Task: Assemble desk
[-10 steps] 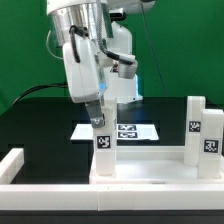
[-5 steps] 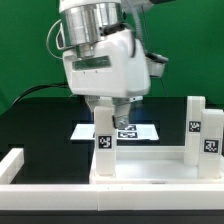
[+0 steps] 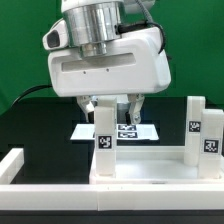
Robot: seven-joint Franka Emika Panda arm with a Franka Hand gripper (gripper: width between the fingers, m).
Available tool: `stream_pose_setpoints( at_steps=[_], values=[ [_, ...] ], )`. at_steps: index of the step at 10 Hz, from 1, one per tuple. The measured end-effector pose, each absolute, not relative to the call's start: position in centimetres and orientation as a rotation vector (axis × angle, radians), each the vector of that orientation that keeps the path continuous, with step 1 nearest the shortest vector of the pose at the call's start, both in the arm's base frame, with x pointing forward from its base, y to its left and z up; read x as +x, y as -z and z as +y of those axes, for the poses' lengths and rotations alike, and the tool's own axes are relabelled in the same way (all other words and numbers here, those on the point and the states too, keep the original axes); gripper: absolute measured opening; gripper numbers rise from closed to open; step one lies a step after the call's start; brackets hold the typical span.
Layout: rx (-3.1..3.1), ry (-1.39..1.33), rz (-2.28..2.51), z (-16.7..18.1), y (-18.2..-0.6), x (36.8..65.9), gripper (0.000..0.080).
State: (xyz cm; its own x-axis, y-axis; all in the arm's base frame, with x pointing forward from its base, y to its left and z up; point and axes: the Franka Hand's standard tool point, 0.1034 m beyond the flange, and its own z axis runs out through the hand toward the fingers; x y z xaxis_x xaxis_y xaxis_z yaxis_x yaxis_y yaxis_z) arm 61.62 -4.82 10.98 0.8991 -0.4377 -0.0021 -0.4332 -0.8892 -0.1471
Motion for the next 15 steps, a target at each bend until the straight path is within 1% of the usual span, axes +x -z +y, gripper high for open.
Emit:
stream_pose_setpoints(
  at_steps=[1, 2, 3, 4, 5, 6, 8, 10, 12, 13, 15],
  values=[
    [-2.996, 0.054, 0.352, -4.9, -10.7, 61.6, 0.0649],
    [-2.995, 0.035, 0.319, -4.5, -10.3, 61.6, 0.0649],
    [-2.988, 0.035, 0.363, -4.6, -10.4, 61.6, 0.0624],
    [-2.988, 0.035, 0.364, -4.6, -10.3, 61.6, 0.0624],
    [-2.982, 0.032, 0.395, -4.6, -10.3, 61.6, 0.0449],
    [-2.963, 0.024, 0.517, -4.6, -10.3, 61.6, 0.0294],
    [-2.922, 0.013, 0.717, -4.7, -10.3, 61.6, 0.0294],
    [-2.788, -0.011, 1.134, -4.3, -10.4, 61.8, 0.0294],
    [-2.489, -0.041, 1.674, -3.6, -10.4, 62.0, 0.0293],
    [-2.309, -0.048, 1.872, -3.4, -10.2, 62.4, 0.0293],
    [-2.174, -0.051, 1.977, -3.6, -10.2, 62.8, 0.0293]
  ],
)
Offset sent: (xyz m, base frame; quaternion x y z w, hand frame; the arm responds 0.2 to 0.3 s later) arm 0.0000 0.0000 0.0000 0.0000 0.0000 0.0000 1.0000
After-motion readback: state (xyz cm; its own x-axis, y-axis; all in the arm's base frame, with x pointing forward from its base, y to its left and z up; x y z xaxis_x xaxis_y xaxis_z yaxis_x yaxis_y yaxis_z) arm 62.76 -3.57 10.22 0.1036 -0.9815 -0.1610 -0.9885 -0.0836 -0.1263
